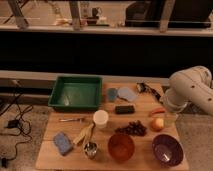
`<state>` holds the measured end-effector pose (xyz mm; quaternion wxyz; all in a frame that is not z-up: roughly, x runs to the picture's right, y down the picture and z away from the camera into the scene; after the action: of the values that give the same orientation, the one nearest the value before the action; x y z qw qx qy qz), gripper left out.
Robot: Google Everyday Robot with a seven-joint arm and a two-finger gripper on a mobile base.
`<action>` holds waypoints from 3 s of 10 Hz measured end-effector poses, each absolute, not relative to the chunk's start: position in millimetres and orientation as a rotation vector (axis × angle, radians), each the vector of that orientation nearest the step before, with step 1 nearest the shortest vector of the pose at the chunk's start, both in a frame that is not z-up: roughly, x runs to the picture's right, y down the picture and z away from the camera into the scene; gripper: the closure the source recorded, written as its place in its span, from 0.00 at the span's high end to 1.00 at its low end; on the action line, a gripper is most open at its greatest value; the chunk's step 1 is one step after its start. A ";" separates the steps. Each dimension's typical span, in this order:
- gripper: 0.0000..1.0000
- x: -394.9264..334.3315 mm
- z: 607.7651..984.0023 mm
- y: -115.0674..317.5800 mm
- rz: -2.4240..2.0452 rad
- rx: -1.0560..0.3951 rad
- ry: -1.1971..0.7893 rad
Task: Place pepper in paper cup
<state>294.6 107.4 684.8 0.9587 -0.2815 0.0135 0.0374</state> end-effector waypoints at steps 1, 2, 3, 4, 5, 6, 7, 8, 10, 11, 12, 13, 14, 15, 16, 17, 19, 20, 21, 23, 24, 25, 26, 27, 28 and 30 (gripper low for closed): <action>0.80 292.7 687.2 102.9 0.076 -0.570 0.017; 0.80 289.0 690.7 96.8 0.075 -0.566 0.005; 0.80 287.1 694.4 91.6 0.078 -0.564 -0.004; 0.80 284.8 697.6 89.4 0.078 -0.565 -0.011; 0.80 280.8 701.8 87.1 0.075 -0.566 -0.019; 0.80 276.6 706.3 86.9 0.068 -0.569 -0.026; 0.80 273.6 709.6 87.3 0.062 -0.572 -0.031; 0.80 272.2 716.5 84.8 0.053 -0.558 -0.034; 0.80 271.0 726.8 80.3 0.047 -0.540 -0.037; 0.80 272.5 736.1 75.7 0.053 -0.531 -0.038; 0.80 273.3 747.0 70.0 0.057 -0.527 -0.037; 0.80 271.1 761.0 64.0 0.066 -0.526 -0.044; 0.80 271.1 771.0 63.0 0.075 -0.533 -0.046; 0.80 274.1 782.4 63.8 0.093 -0.543 -0.042; 0.80 275.9 790.7 64.5 0.104 -0.548 -0.038; 0.80 276.7 798.2 65.0 0.113 -0.553 -0.035; 0.80 281.6 812.1 66.2 0.137 -0.566 -0.025; 0.80 288.3 819.9 67.7 0.157 -0.575 -0.014; 0.80 291.4 827.0 66.5 0.174 -0.579 -0.007; 0.80 301.6 846.4 67.4 0.216 -0.602 0.016; 0.80 306.0 849.7 68.5 0.227 -0.610 0.023; 0.80 308.3 854.7 69.6 0.230 -0.621 0.029; 0.80 304.1 855.5 68.1 0.227 -0.623 0.021; 0.80 305.5 855.2 68.5 0.227 -0.623 0.024; 0.80 308.9 854.8 69.2 0.227 -0.621 0.029; 0.80 306.3 855.6 68.4 0.223 -0.622 0.027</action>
<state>306.3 68.4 855.6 0.9459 -0.3052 0.0135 0.1093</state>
